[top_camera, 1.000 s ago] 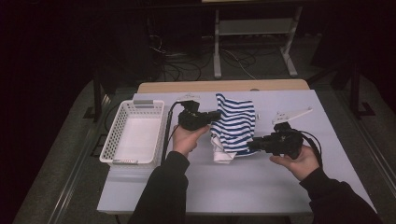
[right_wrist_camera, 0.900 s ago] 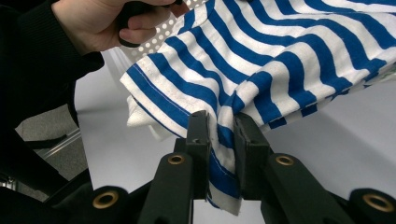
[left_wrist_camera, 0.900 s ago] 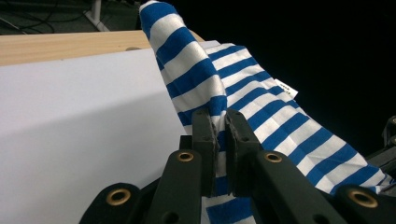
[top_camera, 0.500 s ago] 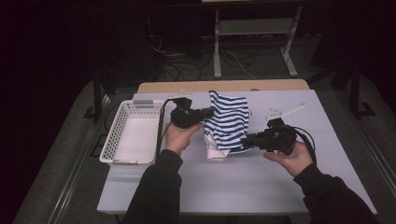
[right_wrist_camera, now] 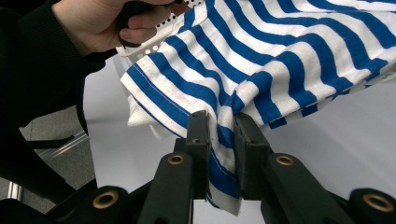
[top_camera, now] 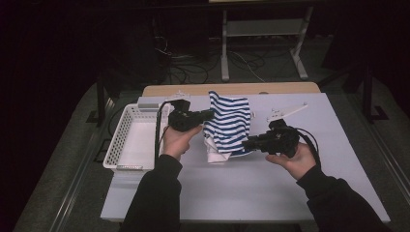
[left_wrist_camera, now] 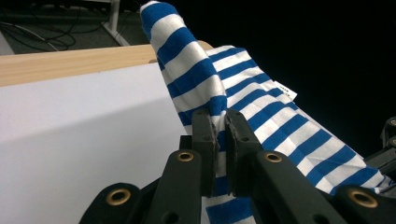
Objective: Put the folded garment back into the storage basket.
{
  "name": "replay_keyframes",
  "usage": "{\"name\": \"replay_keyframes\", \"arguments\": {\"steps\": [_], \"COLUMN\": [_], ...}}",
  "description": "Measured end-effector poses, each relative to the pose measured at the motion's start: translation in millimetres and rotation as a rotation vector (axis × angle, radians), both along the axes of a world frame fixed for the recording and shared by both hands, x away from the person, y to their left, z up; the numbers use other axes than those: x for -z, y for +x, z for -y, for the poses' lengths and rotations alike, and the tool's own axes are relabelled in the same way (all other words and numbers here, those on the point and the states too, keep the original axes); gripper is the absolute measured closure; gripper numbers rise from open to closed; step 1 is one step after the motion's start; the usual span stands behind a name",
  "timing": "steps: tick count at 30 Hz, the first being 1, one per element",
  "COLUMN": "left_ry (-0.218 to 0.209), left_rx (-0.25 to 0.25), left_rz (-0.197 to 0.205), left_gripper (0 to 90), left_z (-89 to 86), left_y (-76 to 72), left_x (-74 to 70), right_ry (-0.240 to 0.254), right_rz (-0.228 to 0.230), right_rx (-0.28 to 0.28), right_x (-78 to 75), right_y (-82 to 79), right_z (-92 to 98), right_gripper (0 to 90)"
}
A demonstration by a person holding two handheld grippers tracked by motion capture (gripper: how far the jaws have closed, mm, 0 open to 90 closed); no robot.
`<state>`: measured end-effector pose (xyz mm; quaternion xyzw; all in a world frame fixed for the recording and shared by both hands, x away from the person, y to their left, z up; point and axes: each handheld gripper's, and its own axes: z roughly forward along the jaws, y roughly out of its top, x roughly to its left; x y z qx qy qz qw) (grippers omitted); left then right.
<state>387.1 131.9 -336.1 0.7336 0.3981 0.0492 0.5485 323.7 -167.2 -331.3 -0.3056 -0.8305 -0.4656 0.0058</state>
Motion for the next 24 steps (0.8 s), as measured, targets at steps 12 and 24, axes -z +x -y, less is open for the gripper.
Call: {"name": "replay_keyframes", "arguments": {"steps": [12,24], "left_ry": [-0.017,-0.008], "left_rx": [-0.033,-0.054], "left_rz": [0.003,0.015], "left_gripper": [82.7,82.7], "left_z": [-18.0,-36.0], "left_y": [0.7,-1.2], "left_x": [-5.3,-13.1], "right_ry": [0.002,0.006], "right_rz": [0.011,0.018], "right_rx": [-0.021,-0.041], "right_x": [-7.5,-12.1], "right_y": [5.9,11.2], "right_z": [-18.5,-35.5], "right_gripper": [76.7,76.7]}}
